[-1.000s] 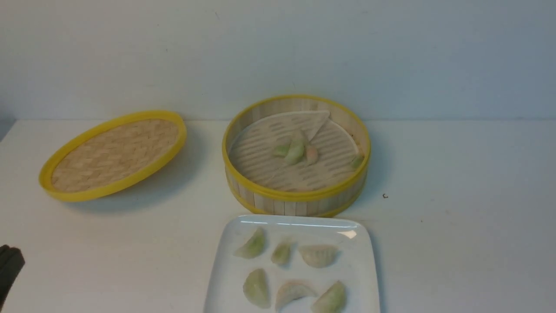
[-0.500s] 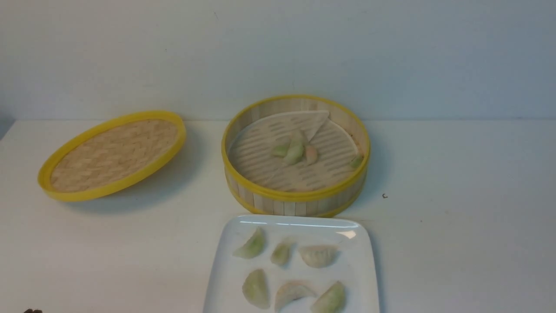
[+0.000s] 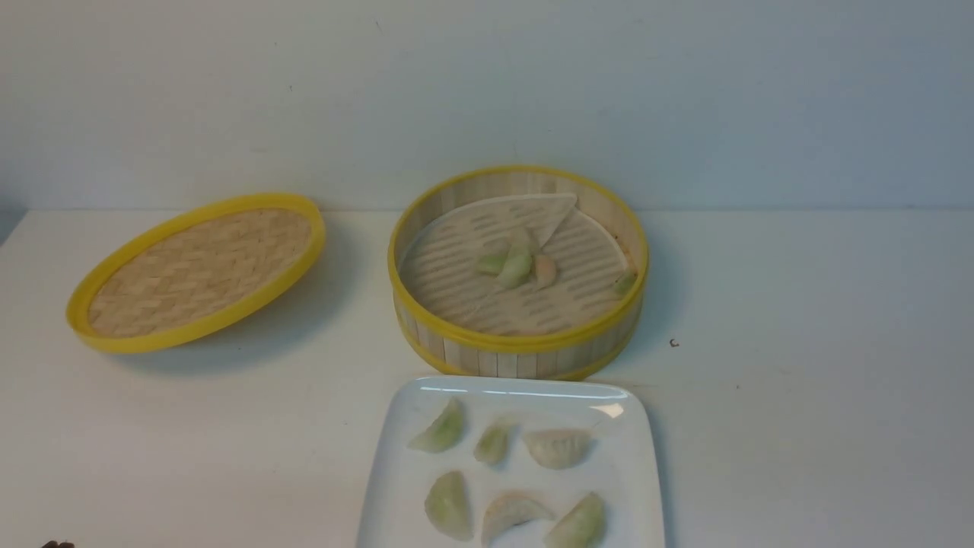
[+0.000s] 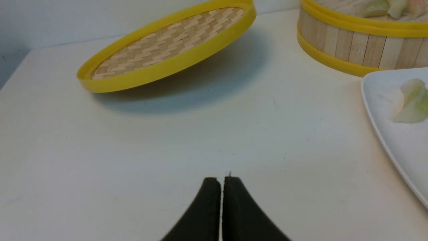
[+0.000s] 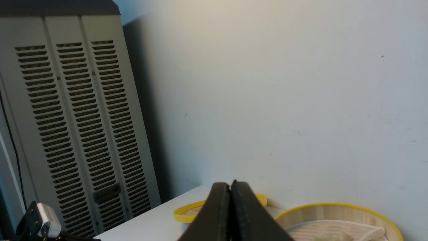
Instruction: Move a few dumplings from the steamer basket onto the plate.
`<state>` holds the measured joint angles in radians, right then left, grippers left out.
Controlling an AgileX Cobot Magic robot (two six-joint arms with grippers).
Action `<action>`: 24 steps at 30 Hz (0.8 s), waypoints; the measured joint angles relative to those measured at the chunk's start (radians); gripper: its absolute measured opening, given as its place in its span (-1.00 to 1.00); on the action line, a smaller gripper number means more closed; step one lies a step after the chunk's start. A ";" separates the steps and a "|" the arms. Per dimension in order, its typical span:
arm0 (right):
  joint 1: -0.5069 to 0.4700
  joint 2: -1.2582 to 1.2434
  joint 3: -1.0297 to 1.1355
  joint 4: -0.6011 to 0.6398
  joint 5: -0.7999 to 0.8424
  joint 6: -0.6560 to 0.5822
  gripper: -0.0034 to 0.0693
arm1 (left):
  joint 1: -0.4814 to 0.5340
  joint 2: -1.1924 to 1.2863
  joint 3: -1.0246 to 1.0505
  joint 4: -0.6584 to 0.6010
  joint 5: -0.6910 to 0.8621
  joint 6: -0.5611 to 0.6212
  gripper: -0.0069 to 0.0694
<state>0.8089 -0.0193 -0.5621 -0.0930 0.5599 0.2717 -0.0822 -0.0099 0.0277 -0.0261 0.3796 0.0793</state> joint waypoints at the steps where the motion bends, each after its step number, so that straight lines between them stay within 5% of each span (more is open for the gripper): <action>1: 0.000 0.000 0.000 0.000 0.000 0.000 -0.95 | 0.000 0.000 0.000 0.000 0.000 0.000 -0.83; 11: 0.000 0.000 0.001 -0.011 -0.001 -0.021 -0.95 | 0.000 0.000 0.000 0.000 0.002 0.000 -0.83; 19: 0.000 0.000 0.109 0.134 -0.120 -0.214 -0.95 | 0.000 0.000 0.000 0.000 0.002 0.000 -0.83; 24: -0.010 0.000 0.206 0.168 -0.138 -0.229 -0.95 | 0.000 0.000 0.000 0.000 0.002 0.000 -0.83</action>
<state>0.7986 -0.0193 -0.3557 0.0749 0.4215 0.0429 -0.0822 -0.0099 0.0277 -0.0261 0.3818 0.0793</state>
